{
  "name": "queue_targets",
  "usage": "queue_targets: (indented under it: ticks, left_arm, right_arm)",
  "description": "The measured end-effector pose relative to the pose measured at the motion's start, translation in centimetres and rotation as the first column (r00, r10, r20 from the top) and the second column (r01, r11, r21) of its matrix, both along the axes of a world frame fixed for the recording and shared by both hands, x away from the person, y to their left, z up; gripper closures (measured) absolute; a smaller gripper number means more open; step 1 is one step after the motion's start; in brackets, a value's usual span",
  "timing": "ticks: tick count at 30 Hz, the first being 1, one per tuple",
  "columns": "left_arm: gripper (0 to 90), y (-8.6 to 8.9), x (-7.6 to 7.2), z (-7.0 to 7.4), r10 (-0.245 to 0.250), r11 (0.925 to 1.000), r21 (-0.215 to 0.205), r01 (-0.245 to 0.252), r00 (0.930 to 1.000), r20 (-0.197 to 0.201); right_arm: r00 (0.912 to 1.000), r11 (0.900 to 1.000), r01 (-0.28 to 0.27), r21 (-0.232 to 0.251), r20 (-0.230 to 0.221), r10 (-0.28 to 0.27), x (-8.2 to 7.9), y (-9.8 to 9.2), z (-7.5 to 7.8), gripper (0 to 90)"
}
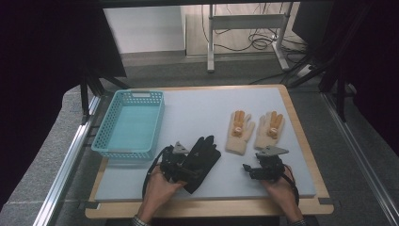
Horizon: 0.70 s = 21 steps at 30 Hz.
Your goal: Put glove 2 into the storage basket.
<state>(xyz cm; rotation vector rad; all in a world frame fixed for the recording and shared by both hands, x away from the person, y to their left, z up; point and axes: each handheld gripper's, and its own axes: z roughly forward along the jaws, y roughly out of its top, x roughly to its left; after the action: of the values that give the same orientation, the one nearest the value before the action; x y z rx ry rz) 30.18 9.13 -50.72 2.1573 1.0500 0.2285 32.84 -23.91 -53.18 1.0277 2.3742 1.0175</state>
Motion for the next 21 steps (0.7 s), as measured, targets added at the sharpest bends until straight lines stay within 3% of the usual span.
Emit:
queue_targets:
  ticks: [4,5,11,17,19,21]
  left_arm:
    - [0.0,-1.3,0.6,-0.6,0.011,0.9996,0.026,-0.011,0.9999,0.004]
    - [0.0,-1.7,1.0,-1.1,0.025,0.9984,0.05,-0.025,0.9997,0.004]
    - [0.0,-1.9,1.4,-2.3,0.019,0.9989,0.043,-0.017,0.9985,-0.051]
    - [0.0,-2.8,0.9,-2.5,0.007,0.9935,0.113,-0.003,0.9994,-0.033]
    - [0.0,-3.1,0.8,-2.7,0.005,0.9869,0.161,-0.001,0.9997,-0.023]
    - [0.5,-2.9,1.1,-2.6,0.011,0.9878,0.156,-0.005,0.9994,-0.033]
  right_arm:
    - [1.0,1.0,0.0,0.0,0.0,0.0,0.0,0.0,0.0,27.1]
    - [1.0,1.0,-0.001,0.0,0.0,0.001,0.0,0.0,0.0,27.0]
    - [1.0,1.0,-0.001,0.001,-0.001,0.001,0.0,0.0,0.0,26.8]
    - [1.0,1.0,0.0,0.002,-0.001,0.0,0.0,0.0,0.0,26.9]
    - [1.0,1.0,0.0,0.002,-0.001,0.0,0.0,0.0,0.0,26.8]
    - [1.0,1.0,0.0,0.002,-0.001,0.0,0.0,0.0,0.0,26.9]
